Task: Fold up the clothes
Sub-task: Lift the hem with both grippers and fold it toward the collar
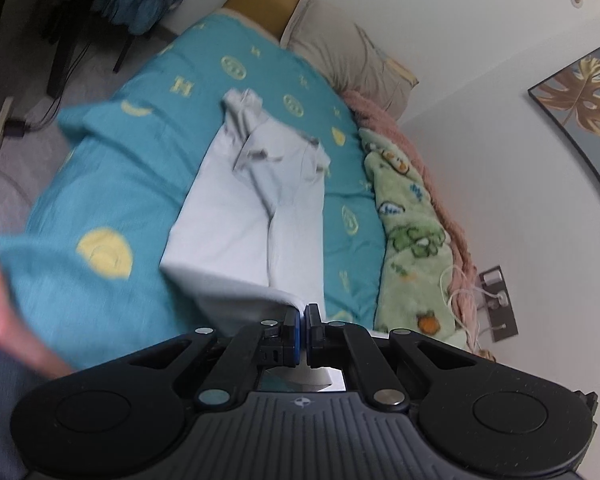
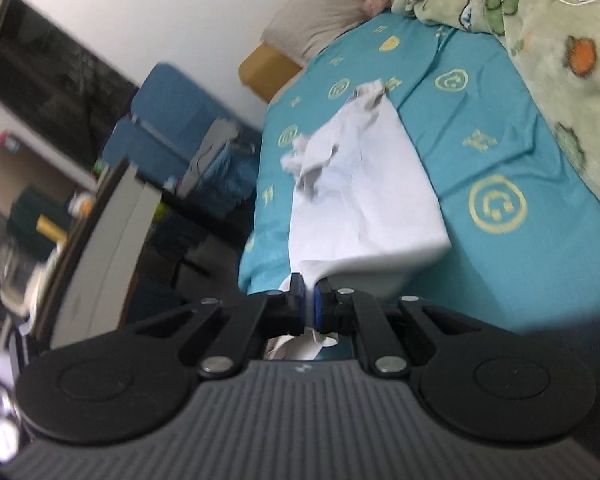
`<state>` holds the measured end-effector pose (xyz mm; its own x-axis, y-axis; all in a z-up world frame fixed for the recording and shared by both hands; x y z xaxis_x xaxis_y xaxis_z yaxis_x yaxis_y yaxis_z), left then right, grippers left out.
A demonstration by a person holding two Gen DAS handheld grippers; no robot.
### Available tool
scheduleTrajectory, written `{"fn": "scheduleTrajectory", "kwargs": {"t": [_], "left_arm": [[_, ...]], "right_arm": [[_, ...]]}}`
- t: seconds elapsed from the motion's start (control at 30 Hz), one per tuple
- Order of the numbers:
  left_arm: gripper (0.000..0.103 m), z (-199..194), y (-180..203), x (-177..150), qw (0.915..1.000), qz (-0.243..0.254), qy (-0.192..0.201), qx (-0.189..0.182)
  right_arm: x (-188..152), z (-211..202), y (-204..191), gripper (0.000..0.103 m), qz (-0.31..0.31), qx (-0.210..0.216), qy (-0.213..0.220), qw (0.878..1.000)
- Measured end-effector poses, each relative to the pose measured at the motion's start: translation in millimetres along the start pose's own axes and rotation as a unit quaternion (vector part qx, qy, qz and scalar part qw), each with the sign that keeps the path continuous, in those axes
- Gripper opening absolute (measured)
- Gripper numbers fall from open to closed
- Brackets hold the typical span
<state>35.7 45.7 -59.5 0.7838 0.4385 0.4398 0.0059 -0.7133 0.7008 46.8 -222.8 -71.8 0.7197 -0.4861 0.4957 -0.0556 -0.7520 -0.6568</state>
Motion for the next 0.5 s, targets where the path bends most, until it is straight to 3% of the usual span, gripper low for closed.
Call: {"fn": "scheduleTrajectory", "kwargs": {"t": [0.23,0.5], "left_arm": [[0.003,54,7,85,0.9979,0.031,0.054,0.021],[0.003,125,-14,127,0.9918,0.079,0.077,0.065]], "right_arm": [[70,57,7,0.008,0.003,-0.032,0.040,0.999],[102,141,24,0.008,-0.054,-0.075,0.057,0.994]]}}
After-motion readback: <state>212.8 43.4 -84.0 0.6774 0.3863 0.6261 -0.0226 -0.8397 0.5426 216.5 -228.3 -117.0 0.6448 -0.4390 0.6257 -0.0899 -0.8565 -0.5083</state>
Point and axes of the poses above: each gripper's, at about its wrist camera, not at the fingertips, and z roughly the way its jaws point, y to its right, x to its top, the point moved 10 cm from there along z, roughly the way its jaws point, and after that the axes turned 4 degrees about -x, right-handed, at the moved point
